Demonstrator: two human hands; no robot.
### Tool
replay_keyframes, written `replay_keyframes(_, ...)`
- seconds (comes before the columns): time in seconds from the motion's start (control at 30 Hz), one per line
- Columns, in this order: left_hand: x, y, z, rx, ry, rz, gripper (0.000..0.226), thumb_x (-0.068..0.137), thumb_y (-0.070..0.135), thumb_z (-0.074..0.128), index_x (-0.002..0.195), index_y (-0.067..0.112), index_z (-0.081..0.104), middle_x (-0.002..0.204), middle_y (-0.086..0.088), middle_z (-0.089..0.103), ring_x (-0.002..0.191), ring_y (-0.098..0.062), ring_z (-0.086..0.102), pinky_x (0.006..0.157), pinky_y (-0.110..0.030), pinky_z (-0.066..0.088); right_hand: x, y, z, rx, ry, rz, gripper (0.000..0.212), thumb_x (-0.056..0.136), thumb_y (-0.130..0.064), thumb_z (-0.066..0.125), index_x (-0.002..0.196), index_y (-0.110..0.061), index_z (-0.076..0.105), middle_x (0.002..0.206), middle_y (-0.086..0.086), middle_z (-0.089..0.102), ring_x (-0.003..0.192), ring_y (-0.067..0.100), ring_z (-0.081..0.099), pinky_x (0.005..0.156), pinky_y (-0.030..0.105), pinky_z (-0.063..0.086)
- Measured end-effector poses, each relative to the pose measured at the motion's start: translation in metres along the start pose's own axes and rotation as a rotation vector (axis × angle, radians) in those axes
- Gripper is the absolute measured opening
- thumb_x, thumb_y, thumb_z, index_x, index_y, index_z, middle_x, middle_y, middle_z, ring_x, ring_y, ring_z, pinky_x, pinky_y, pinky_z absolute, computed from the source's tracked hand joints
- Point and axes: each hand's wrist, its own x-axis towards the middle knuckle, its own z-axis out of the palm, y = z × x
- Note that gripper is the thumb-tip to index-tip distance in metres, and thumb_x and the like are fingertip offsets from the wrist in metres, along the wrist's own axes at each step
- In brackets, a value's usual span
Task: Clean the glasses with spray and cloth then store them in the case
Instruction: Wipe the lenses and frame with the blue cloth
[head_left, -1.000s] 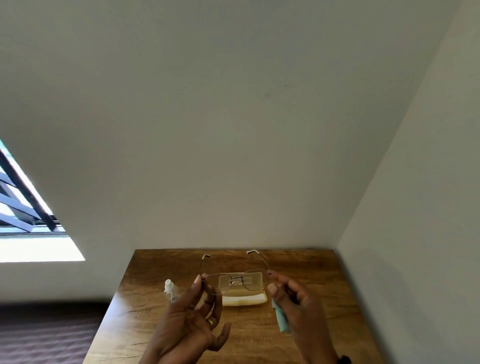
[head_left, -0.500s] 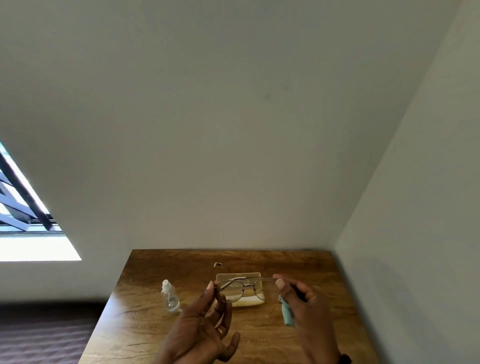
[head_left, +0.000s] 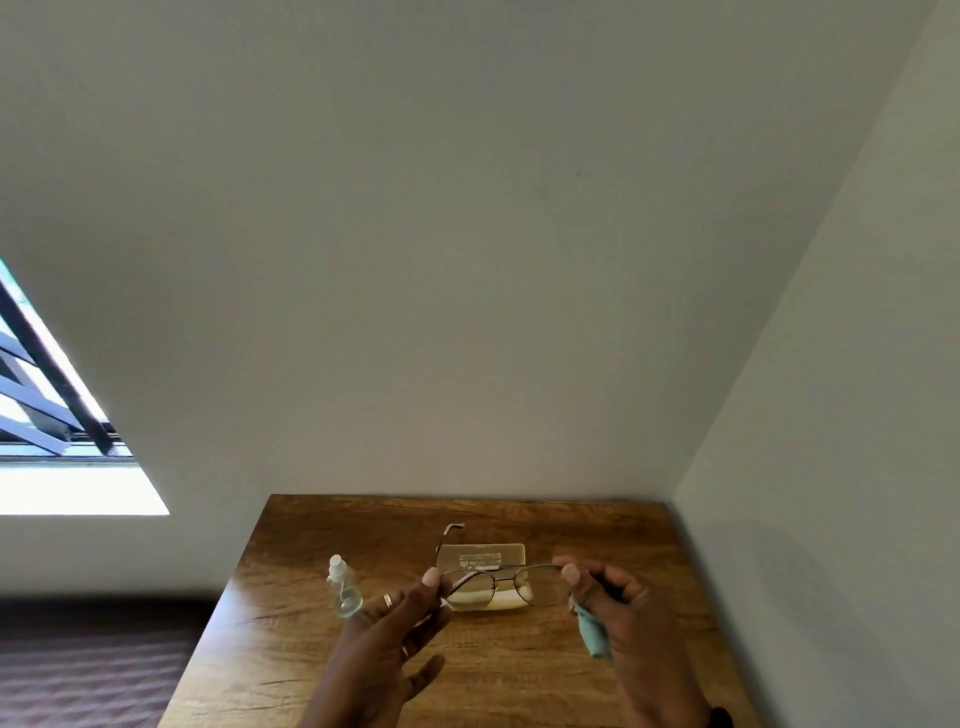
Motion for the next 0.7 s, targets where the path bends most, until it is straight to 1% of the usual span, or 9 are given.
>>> replay_keyframes(0.07,0.0023,-0.0009,-0.0018,0.022,0.010,0.019,0.048,0.068,0.032,0.076,0.106,0.001,0.074,0.106,-0.009,0.075,0.106,-0.023,0.065,0.088,-0.044,0.041,0.0008,-0.0003,-0.0004,0.005,-0.009,0.006,0.026,0.066,-0.032,0.071,0.085,-0.016,0.079,0.067,0.004,0.068,0.067,0.017,0.059,0.055,0.021,0.047)
replay_keyframes(0.1,0.0036,-0.0007,-0.0023,0.033,0.017,0.029,0.048,0.067,0.031,0.077,0.104,0.001,0.073,0.104,-0.009,0.076,0.104,-0.023,0.065,0.088,-0.044,0.042,0.0013,-0.0002,-0.0004,0.006,-0.011,0.012,0.026,0.066,-0.032,0.072,0.085,-0.016,0.079,0.067,0.003,0.069,0.067,0.017,0.059,0.055,0.020,0.046)
replay_keyframes(0.2,0.0064,0.0011,-0.0043,0.055,0.015,0.054,0.037,0.067,0.028,0.078,0.094,0.004,0.071,0.096,-0.011,0.076,0.099,-0.025,0.067,0.089,-0.045,0.044,0.0031,0.0015,-0.0005,0.011,-0.005,0.033,0.026,0.065,-0.034,0.073,0.083,-0.017,0.079,0.069,0.004,0.069,0.070,0.020,0.060,0.058,0.024,0.047)
replay_keyframes(0.23,0.0073,0.0015,-0.0047,0.061,0.011,0.060,0.035,0.068,0.028,0.077,0.094,0.005,0.071,0.094,-0.012,0.076,0.097,-0.025,0.068,0.089,-0.045,0.044,0.0038,0.0017,-0.0009,0.012,0.002,0.036,0.025,0.065,-0.034,0.073,0.082,-0.016,0.079,0.070,0.004,0.070,0.071,0.021,0.060,0.060,0.025,0.048)
replay_keyframes(0.33,0.0097,0.0017,-0.0046,0.086,0.004,0.095,0.037,0.070,0.028,0.076,0.099,0.005,0.071,0.090,-0.011,0.077,0.093,-0.025,0.069,0.089,-0.043,0.045,0.0056,-0.0002,-0.0012,0.014,-0.007,0.027,0.022,0.066,-0.033,0.073,0.078,-0.014,0.079,0.075,0.005,0.074,0.076,0.022,0.064,0.060,0.023,0.047)
replay_keyframes(0.43,0.0104,0.0027,-0.0030,0.111,0.017,0.149,0.041,0.069,0.025,0.076,0.106,0.009,0.069,0.090,-0.010,0.078,0.089,-0.025,0.069,0.084,-0.040,0.048,0.0076,0.0003,-0.0016,0.028,-0.001,0.045,0.025,0.065,-0.033,0.074,0.080,-0.014,0.080,0.073,0.007,0.072,0.073,0.021,0.062,0.056,0.020,0.046)
replay_keyframes(0.53,0.0098,0.0033,-0.0008,0.145,0.032,0.233,0.038,0.070,0.023,0.074,0.104,0.007,0.072,0.091,-0.012,0.080,0.091,-0.026,0.069,0.084,-0.039,0.049,0.0092,0.0025,-0.0021,0.047,-0.001,0.064,0.026,0.066,-0.032,0.075,0.081,-0.012,0.079,0.081,0.013,0.074,0.082,0.028,0.064,0.062,0.025,0.049)
replay_keyframes(0.63,0.0081,0.0016,0.0017,0.173,0.040,0.309,0.035,0.073,0.022,0.073,0.103,0.006,0.076,0.093,-0.013,0.080,0.095,-0.026,0.069,0.083,-0.037,0.049,0.0088,0.0029,-0.0022,0.061,-0.002,0.088,0.026,0.066,-0.032,0.075,0.083,-0.013,0.080,0.074,0.010,0.071,0.077,0.025,0.060,0.057,0.027,0.045)
replay_keyframes(0.7,0.0080,0.0009,0.0025,0.181,0.047,0.341,0.033,0.075,0.021,0.073,0.104,0.006,0.077,0.095,-0.013,0.080,0.097,-0.025,0.069,0.083,-0.036,0.050,0.0090,0.0031,-0.0023,0.055,-0.006,0.094,0.024,0.067,-0.032,0.075,0.083,-0.014,0.080,0.071,0.006,0.069,0.078,0.024,0.060,0.060,0.029,0.045)
